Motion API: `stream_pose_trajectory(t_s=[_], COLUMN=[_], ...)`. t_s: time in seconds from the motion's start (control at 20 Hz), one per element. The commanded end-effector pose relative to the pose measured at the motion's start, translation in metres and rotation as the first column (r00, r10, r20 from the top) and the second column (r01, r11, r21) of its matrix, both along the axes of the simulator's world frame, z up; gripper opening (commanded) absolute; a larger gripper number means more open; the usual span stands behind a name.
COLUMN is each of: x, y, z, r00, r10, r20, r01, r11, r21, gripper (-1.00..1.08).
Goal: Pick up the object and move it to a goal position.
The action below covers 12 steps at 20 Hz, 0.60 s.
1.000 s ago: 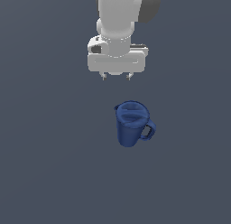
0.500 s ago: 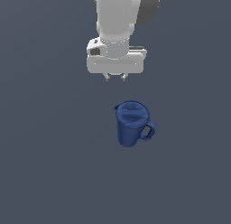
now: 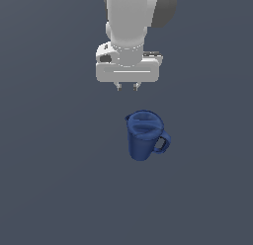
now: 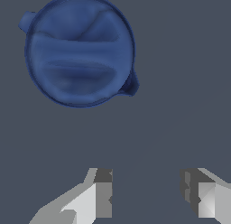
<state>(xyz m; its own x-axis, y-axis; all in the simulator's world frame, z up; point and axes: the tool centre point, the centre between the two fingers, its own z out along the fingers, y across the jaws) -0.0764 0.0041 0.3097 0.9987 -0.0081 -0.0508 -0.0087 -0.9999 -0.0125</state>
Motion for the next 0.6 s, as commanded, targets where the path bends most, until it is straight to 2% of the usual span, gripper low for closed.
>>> stream_pose_trajectory(t_s=[0.0, 0.55], x=[0.006, 0.053], y=[0.002, 0.023], z=[0.0, -0.002], r00=[1.0, 0.985], r10=[0.018, 0.163], r20=[-0.005, -0.049], r01=[-0.018, -0.164], r11=[1.0, 0.986], r21=[-0.002, -0.019], gripper=[0.28, 0.28])
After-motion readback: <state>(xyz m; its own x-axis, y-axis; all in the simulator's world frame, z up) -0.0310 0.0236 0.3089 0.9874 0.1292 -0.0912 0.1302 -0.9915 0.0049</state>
